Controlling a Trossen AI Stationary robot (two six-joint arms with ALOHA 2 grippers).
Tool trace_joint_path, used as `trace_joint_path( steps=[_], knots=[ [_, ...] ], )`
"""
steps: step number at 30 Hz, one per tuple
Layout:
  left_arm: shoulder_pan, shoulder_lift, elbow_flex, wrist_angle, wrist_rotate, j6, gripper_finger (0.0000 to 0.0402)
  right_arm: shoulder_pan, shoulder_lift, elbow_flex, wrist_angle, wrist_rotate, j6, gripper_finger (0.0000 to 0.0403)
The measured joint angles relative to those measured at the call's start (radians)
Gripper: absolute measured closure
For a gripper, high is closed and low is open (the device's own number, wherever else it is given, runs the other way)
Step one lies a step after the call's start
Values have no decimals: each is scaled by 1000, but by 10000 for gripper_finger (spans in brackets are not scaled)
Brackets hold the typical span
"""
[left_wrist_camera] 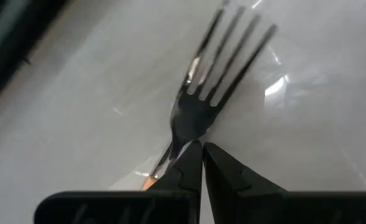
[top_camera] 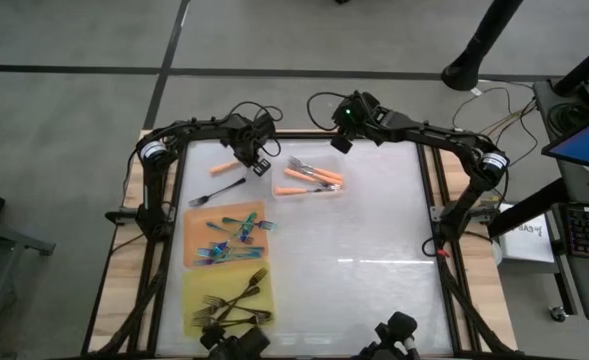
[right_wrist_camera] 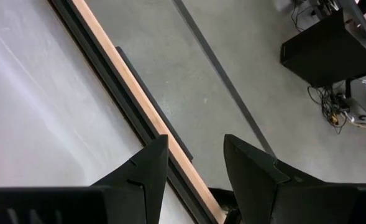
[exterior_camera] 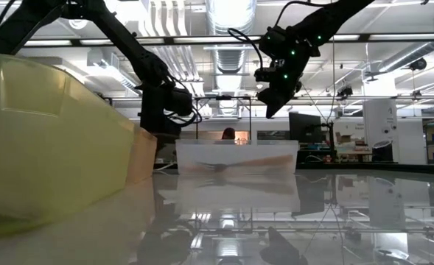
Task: Sort silverware by color (type)
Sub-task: Put the orange fork into the transparent bin
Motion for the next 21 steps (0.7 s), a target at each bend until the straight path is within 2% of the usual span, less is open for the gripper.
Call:
trace_joint_path(
  steps=[7, 12, 17, 21],
  knots=[
    [-6, -10, 2, -1, -8, 53, 402, 0, 0, 0, 0, 0, 0, 255],
    [-12, -76, 13, -33, -7, 104, 401, 0, 0, 0, 0, 0, -1, 255],
    [-12, -141, 7, -140, -24, 168, 399, 0, 0, 0, 0, 0, -1, 255],
    [-7, -146, -22, -245, -64, 205, 374, 0, 0, 0, 0, 0, 0, 255]
  ],
)
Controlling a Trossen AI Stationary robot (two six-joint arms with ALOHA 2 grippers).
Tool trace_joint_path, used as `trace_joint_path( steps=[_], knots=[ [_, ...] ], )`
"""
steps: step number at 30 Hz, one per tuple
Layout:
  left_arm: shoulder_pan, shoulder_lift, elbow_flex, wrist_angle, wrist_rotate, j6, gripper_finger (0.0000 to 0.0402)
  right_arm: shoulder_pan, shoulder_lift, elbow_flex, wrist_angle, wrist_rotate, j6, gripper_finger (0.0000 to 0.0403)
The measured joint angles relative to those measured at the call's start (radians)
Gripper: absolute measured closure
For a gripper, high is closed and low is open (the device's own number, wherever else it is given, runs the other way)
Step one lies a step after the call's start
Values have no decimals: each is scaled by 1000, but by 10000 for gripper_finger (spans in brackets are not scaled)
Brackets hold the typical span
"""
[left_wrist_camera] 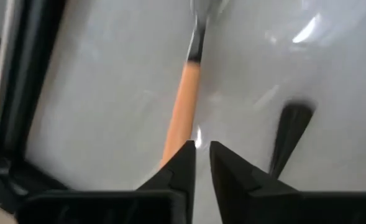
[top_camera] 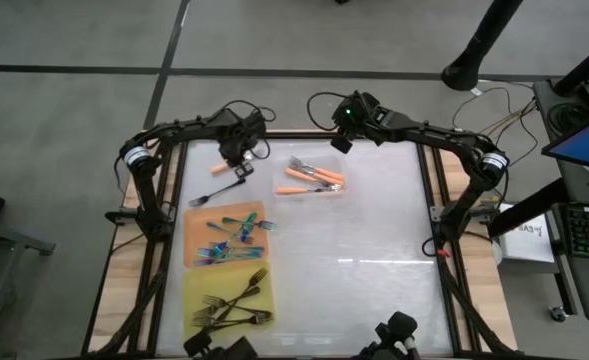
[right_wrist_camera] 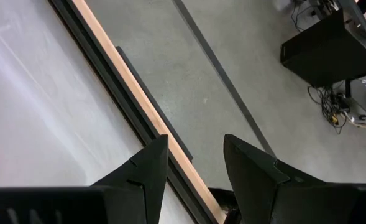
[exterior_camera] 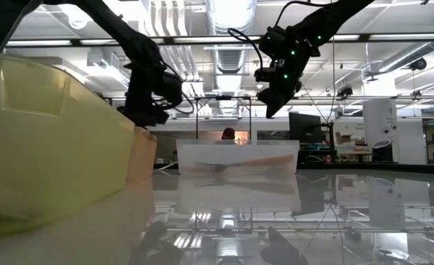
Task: Sort silverware by color (type)
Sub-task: Put the orange fork into the transparent bin
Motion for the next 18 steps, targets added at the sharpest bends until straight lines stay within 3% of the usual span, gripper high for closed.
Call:
trace_joint_path(
  steps=[11, 18],
  knots=[
    [19, -2, -113, 13, -34, 64, 260, 0, 0, 0, 0, 0, 1, 255],
    [84, -2, -148, 47, -41, 52, 222, 0, 0, 0, 0, 0, 15, 255]
  ],
)
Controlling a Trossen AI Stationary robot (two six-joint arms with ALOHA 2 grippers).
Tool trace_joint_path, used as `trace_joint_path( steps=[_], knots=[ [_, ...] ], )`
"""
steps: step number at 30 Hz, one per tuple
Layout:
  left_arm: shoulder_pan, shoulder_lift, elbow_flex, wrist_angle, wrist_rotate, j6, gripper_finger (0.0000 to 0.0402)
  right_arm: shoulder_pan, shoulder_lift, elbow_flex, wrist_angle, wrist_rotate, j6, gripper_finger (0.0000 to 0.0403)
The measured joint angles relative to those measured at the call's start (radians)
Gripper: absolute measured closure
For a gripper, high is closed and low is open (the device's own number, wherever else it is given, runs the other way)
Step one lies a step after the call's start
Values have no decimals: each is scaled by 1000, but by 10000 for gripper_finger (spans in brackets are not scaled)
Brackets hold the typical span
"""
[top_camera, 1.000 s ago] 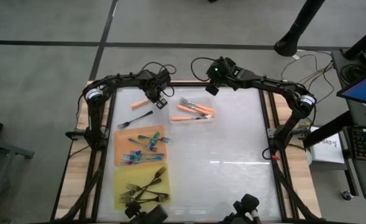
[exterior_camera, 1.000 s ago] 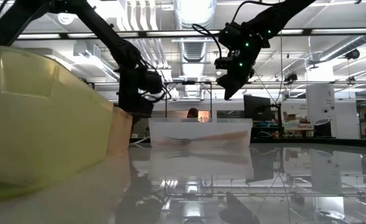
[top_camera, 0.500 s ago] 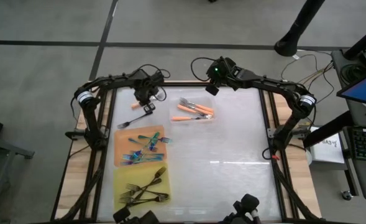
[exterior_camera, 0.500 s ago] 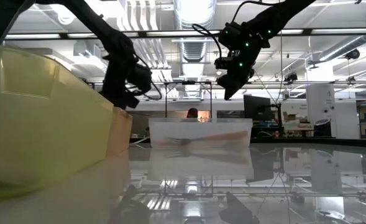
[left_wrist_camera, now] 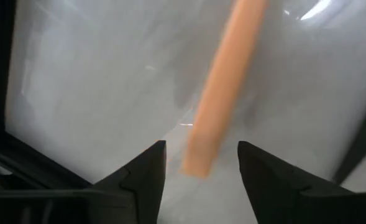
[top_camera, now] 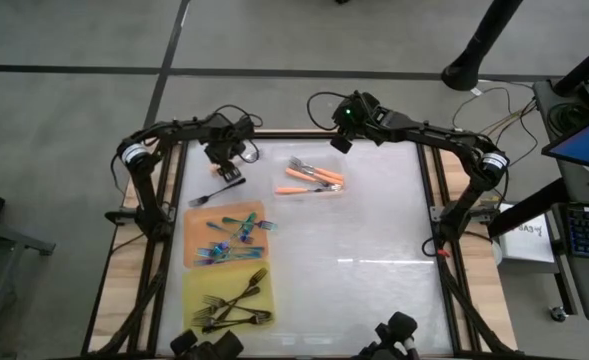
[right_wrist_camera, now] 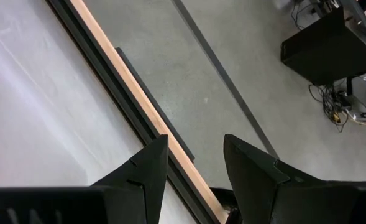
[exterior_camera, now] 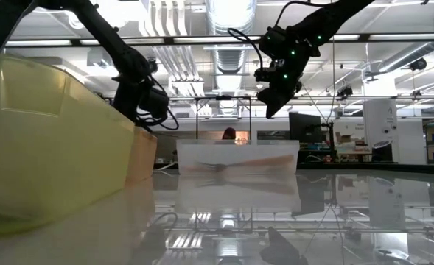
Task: Sort silverware by color (type)
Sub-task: Put the orange fork into the transparent bin
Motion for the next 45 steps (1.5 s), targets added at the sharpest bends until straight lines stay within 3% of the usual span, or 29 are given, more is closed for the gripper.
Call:
trace_joint_path(
  steps=[5, 11, 15, 19, 24, 32, 40, 45],
  knots=[
    [39, 0, -7, 25, 5, -16, 219, 0, 0, 0, 0, 0, 3, 255],
    [60, 3, -49, 23, 126, -33, 228, 0, 0, 0, 2, 0, 2, 255],
    [58, 28, -43, 13, 92, -32, 240, 0, 0, 0, 15, 0, 3, 255],
    [59, 52, -14, -12, 81, -39, 268, 0, 0, 0, 29, 0, 3, 255],
    [61, 54, -11, -28, 71, -42, 350, 0, 0, 0, 23, 0, 5, 255],
    [55, 41, -7, -44, 116, -78, 356, 0, 0, 0, 22, 0, 2, 255],
    [45, -83, 40, -69, 135, -95, 356, 0, 0, 0, 22, 0, 13, 255],
    [17, -226, 19, -103, 211, -147, 356, 0, 0, 0, 22, 0, 12, 255]
  ],
)
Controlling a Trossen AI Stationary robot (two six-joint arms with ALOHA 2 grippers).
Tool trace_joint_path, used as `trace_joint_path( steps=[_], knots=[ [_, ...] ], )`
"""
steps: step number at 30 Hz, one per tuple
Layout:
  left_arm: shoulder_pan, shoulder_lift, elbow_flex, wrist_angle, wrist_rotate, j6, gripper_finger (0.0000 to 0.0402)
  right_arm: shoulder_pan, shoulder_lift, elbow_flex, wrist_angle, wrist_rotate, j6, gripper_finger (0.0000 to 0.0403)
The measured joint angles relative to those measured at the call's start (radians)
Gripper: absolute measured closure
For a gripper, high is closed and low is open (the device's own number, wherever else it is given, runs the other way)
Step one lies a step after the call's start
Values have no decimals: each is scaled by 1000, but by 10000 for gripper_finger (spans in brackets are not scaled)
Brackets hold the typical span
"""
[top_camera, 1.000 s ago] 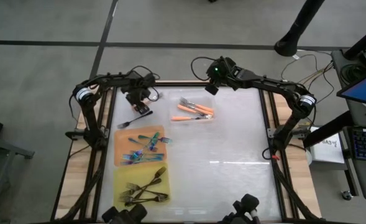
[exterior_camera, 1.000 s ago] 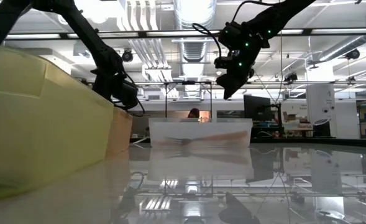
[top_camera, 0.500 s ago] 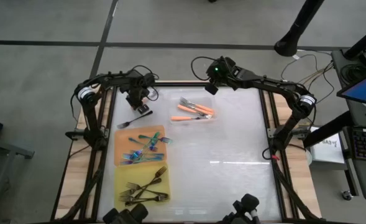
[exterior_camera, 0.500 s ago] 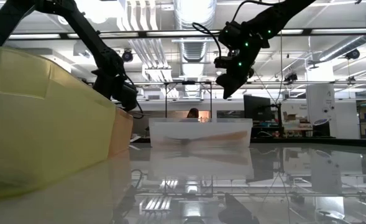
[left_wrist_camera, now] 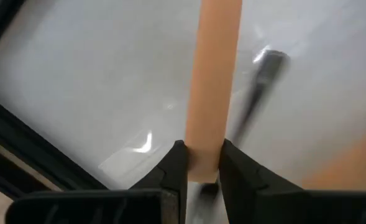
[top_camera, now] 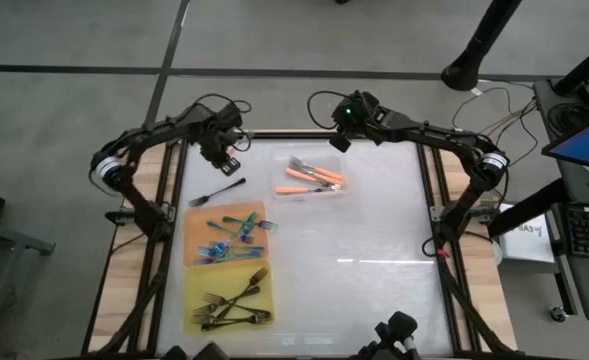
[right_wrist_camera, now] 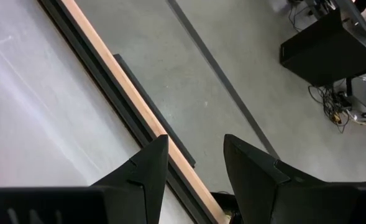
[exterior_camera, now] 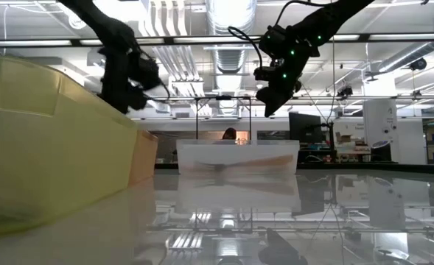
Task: Sort silverware by color (type)
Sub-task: Put the orange fork into the transparent bin
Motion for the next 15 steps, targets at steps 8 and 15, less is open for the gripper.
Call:
trace_joint_path(
  steps=[8, 15],
  knots=[
    [-263, -239, -67, 0, 130, -174, 356, 0, 0, 0, 0, 2, 0, 255],
    [-698, -379, -123, -9, 131, -502, 356, 0, 0, 0, 0, 4, 0, 255]
  ],
)
